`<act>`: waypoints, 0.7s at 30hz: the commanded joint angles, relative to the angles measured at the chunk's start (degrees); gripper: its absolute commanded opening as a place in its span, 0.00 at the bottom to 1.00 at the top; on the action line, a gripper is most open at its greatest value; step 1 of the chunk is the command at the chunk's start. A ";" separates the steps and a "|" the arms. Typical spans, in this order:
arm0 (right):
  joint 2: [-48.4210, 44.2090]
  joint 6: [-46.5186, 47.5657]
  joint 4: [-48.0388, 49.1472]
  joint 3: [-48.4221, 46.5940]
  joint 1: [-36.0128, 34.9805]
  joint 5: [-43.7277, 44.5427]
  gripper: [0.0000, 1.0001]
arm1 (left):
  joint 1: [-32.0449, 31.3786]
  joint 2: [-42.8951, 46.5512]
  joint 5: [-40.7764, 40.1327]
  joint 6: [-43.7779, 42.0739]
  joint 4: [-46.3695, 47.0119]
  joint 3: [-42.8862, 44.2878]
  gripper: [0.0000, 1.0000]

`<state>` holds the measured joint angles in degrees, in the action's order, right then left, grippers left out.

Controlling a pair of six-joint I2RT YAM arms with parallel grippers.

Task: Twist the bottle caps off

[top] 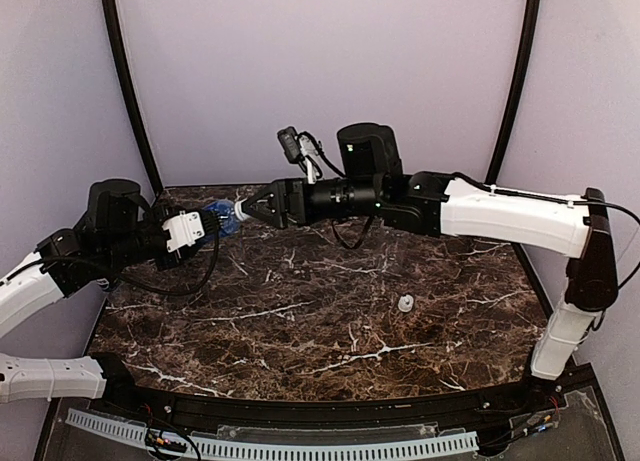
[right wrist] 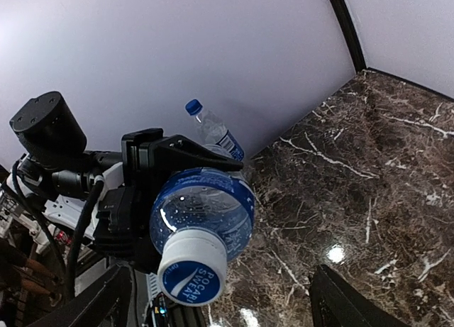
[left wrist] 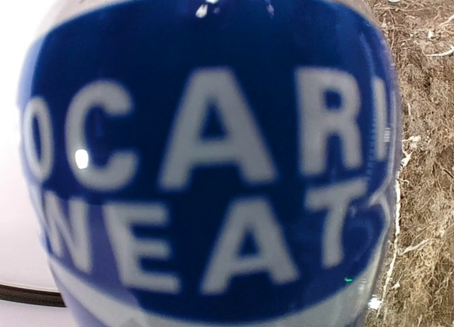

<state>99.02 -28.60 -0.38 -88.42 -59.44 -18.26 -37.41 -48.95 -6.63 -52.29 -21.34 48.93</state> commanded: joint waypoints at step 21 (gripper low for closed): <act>5.62 -6.93 -3.76 -6.46 -2.07 -1.69 0.41 | -0.10 1.76 -0.69 -1.03 1.30 -2.03 0.45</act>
<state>104.16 -35.38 -1.96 -93.65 -61.14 -19.68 -37.41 -47.99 -6.98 -53.49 -21.06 47.46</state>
